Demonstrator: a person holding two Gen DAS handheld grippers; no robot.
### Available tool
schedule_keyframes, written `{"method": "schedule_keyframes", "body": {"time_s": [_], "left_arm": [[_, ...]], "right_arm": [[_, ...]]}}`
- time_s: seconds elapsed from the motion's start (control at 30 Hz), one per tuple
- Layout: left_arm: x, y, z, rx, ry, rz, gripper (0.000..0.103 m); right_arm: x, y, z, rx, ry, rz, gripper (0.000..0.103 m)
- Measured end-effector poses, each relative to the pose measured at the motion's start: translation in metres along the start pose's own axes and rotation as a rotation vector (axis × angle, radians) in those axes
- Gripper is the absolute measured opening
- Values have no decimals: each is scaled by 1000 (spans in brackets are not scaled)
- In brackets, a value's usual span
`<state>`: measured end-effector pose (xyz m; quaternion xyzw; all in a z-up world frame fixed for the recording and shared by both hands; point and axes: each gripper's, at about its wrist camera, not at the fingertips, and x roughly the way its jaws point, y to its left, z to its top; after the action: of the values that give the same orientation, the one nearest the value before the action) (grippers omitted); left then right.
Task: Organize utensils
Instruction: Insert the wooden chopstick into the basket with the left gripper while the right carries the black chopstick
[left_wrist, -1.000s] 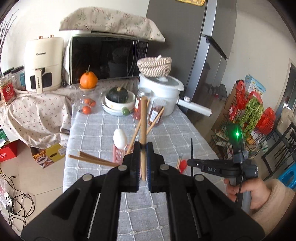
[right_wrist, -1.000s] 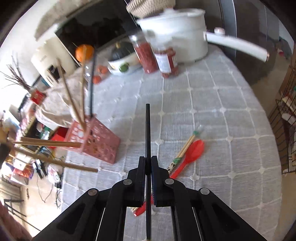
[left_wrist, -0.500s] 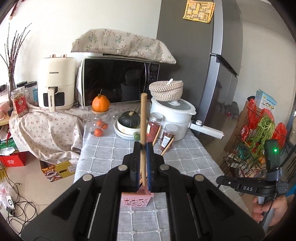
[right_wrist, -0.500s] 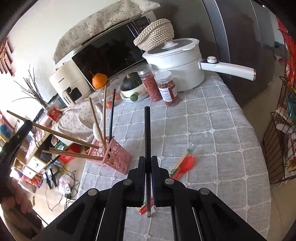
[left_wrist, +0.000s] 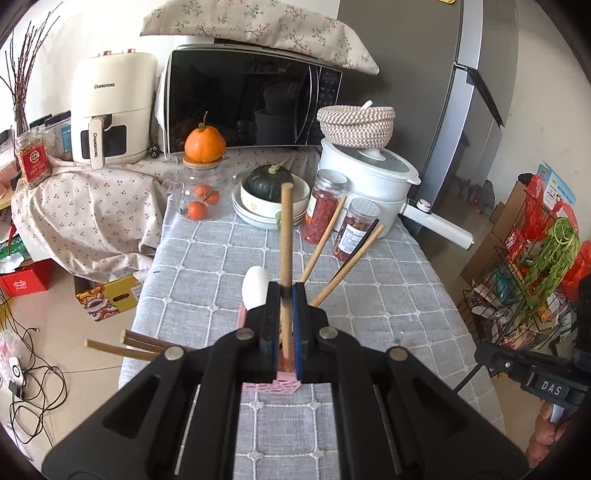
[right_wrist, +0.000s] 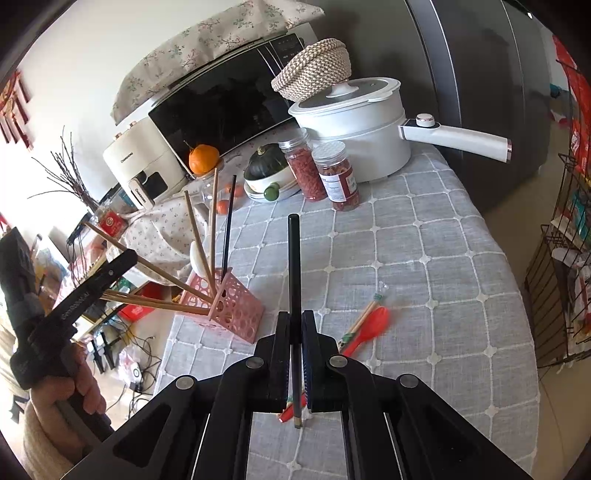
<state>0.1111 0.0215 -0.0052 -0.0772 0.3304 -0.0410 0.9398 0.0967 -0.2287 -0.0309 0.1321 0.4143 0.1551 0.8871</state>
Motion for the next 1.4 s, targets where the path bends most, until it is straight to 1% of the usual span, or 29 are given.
{"method": "schedule_keyframes", "body": {"time_s": [0.13,0.27,0.33,0.4,0.47,0.53,0.6,0.63,0.7,0.87,1.0,1.1,1.2,1.3,1.4], "left_arm": [[15,6,-1,-34,30,3,7],[21,11,1,-57,22,18,8],[22,11,2,-61,31,31,19],[17,10,4,-59,18,40,46],[9,9,7,-43,-7,51,55],[1,7,8,-20,-18,59,59],[-7,9,8,-14,-15,59,66],[-10,11,8,-14,-11,56,68],[-20,14,6,-10,-5,39,75],[-39,14,-8,52,14,-18,78],[-52,11,-29,131,15,-78,81],[-55,11,-45,201,37,-96,82],[-52,12,-61,251,85,-95,82],[-43,17,-75,292,132,-68,82],[-38,26,-81,297,168,-45,82]], "right_arm": [[-2,0,-1,-2,-4,-2,6],[-5,-1,0,-6,-20,-4,6],[-8,0,1,-5,-33,1,6],[-12,2,3,-6,-53,5,6],[-16,5,5,-10,-73,13,6],[-21,9,7,-13,-94,22,6],[-27,15,10,-18,-116,37,6],[-31,18,11,-24,-128,43,6],[-39,27,16,-37,-160,53,6],[-61,45,27,-48,-252,100,6],[-70,61,34,-69,-311,108,6],[-71,73,36,-95,-339,118,6],[-67,83,39,-99,-350,129,6],[-58,94,41,-105,-358,130,6],[-46,105,42,-118,-362,133,6]]}}
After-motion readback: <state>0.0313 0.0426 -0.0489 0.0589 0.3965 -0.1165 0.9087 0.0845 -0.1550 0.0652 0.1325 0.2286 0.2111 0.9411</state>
